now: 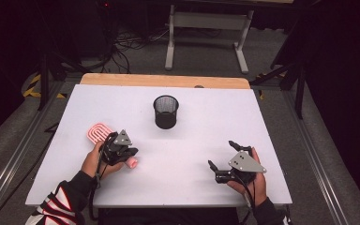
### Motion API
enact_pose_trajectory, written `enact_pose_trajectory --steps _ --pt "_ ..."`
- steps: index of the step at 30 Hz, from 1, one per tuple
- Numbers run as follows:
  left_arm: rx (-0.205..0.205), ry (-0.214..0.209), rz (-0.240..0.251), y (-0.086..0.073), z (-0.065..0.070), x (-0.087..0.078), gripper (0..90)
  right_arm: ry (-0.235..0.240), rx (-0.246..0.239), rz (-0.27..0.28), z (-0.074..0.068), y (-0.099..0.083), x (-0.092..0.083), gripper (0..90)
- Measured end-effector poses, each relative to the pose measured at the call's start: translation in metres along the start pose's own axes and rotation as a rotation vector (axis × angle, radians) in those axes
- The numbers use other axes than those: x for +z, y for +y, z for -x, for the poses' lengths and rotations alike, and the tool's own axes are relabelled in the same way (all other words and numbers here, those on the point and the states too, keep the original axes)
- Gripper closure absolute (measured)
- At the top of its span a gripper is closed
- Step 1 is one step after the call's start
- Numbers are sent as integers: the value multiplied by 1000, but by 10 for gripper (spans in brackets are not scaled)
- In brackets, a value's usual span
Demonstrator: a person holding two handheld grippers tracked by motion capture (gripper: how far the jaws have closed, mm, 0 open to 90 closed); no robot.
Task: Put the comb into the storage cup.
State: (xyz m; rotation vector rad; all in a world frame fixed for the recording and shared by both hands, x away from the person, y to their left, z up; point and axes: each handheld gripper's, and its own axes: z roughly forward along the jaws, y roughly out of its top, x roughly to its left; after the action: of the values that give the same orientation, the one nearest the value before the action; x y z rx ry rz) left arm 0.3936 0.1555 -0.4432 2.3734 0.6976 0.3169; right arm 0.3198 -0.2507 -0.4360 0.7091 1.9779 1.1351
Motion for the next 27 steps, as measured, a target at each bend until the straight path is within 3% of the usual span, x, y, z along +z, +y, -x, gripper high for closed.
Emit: enact_pose_trajectory --steps 15,27 --pt "-13 -3 -48 -30 0 -22 889 9 -5 -7 -1 0 0 57" --pt "-42 17 -54 -49 -7 -37 886 3 0 -7 0 0 0 56"
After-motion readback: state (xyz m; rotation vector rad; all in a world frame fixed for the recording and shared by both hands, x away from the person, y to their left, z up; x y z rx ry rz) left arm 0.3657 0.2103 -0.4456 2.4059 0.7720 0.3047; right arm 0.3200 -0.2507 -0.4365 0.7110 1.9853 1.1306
